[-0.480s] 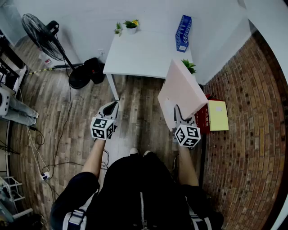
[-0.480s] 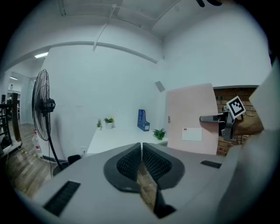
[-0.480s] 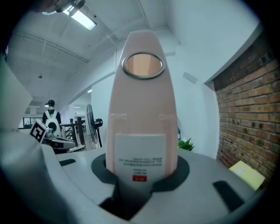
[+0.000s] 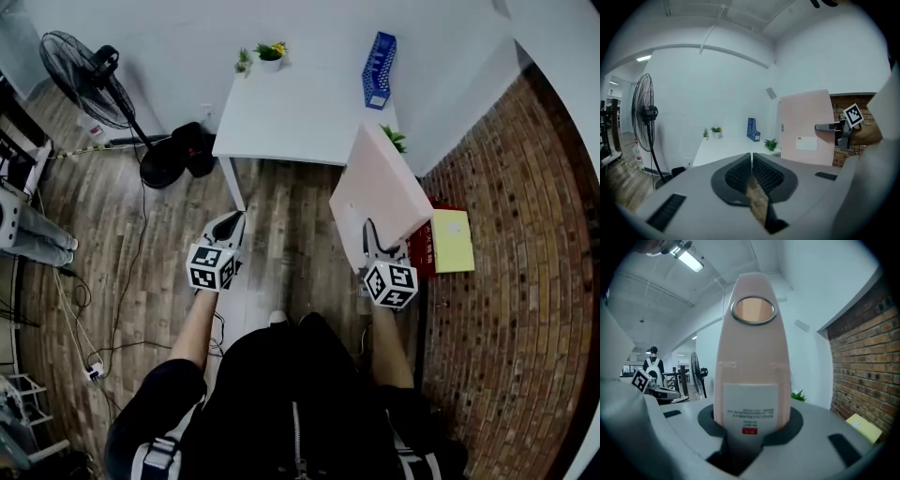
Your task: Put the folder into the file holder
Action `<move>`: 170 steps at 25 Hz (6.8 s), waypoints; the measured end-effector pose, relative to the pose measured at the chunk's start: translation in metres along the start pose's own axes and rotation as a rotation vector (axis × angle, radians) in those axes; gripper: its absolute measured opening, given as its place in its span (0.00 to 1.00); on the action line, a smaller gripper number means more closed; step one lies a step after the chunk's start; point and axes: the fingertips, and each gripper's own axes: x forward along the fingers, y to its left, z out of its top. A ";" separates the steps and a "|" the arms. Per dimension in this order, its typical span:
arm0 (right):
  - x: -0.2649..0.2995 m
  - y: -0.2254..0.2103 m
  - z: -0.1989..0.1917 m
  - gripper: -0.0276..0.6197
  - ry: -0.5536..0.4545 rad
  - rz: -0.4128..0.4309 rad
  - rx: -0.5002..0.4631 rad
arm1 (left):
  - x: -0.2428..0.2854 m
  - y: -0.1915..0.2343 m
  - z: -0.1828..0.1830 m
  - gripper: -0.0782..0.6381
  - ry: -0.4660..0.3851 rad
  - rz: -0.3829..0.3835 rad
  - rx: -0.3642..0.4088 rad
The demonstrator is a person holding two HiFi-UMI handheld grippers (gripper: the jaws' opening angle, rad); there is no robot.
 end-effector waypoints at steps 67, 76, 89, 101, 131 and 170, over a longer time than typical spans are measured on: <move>0.371 -0.152 0.100 0.29 -0.005 0.141 0.032 | 0.367 0.103 0.121 0.16 0.016 0.110 0.018; 0.365 -0.160 0.108 0.29 -0.014 0.080 0.022 | 0.383 0.104 0.126 0.16 0.027 0.047 0.038; 0.334 -0.219 0.116 0.29 -0.022 -0.123 0.029 | 0.448 0.061 0.135 0.16 0.026 -0.151 0.063; 0.357 -0.220 0.135 0.28 -0.062 -0.223 0.000 | 0.474 0.080 0.140 0.16 0.029 -0.243 0.064; 0.483 -0.303 0.162 0.29 -0.091 -0.274 0.023 | 0.591 0.135 0.154 0.16 0.075 -0.188 0.034; 0.630 -0.378 0.174 0.29 -0.250 -0.259 -0.007 | 0.611 0.204 0.109 0.16 0.233 0.058 -0.014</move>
